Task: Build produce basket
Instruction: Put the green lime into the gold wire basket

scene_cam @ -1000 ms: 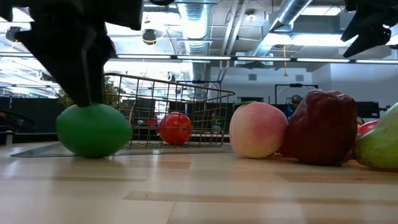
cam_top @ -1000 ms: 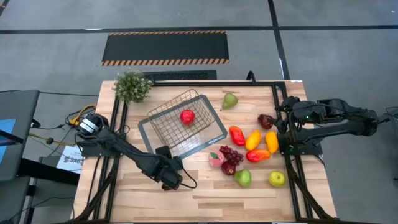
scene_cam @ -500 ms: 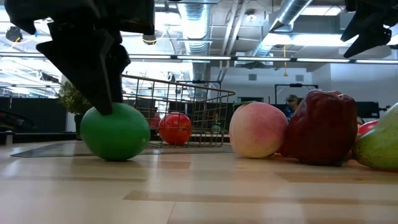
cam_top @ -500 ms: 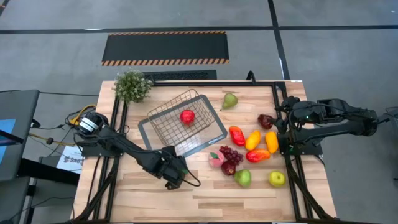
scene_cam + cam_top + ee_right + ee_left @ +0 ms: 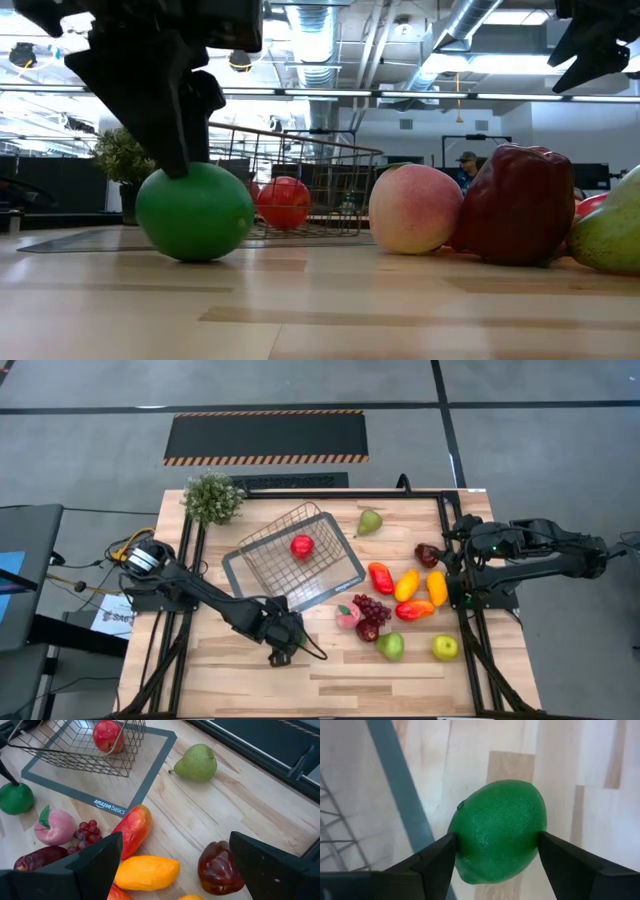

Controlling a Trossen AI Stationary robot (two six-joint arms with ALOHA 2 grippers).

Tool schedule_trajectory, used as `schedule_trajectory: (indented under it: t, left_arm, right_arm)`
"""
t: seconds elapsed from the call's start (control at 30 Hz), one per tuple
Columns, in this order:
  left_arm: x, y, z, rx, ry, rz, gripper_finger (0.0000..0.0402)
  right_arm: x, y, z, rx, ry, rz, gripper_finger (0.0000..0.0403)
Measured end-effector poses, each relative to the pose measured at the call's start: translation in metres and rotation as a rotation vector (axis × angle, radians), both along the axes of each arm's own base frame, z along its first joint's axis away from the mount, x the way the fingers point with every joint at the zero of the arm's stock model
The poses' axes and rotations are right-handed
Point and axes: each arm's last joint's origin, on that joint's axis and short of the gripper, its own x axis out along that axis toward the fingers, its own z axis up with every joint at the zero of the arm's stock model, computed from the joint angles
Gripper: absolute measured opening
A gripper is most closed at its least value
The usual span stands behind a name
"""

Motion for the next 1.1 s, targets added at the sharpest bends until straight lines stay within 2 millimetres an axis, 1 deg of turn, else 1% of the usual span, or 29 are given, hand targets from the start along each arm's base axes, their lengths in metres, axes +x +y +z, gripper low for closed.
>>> schedule_trajectory:
  t: [0.2,0.37,0.5,0.7,0.87,1.0,1.1]
  left_arm:
    - [0.004,0.000,0.011,-0.013,0.017,0.051,0.0252]
    - [0.008,0.005,0.022,-0.016,0.036,0.119,0.0252]
    - [0.008,0.007,0.022,-0.058,0.058,0.120,0.0252]
    - [0.010,0.011,0.022,-0.059,0.056,0.129,0.0252]
    - [0.012,0.014,0.023,0.026,0.021,0.090,0.0251]
    - [0.012,0.011,0.025,0.094,-0.025,0.098,0.0242]
    - [0.013,0.010,0.025,0.043,-0.033,0.120,0.0236]
  right_arm:
    - [0.000,0.000,0.000,0.001,0.000,0.001,0.0385]
    - [0.000,0.000,0.000,0.000,0.000,0.001,0.0385]
    - [0.000,0.000,0.000,0.000,0.000,0.001,0.0385]
    - [0.000,0.000,0.000,0.000,0.000,0.001,0.0385]
    - [0.000,0.000,0.000,0.000,0.001,0.002,0.0385]
    - [0.000,0.000,0.000,0.001,0.001,0.003,0.0385]
    - [0.000,0.000,0.000,0.001,0.001,0.004,0.0385]
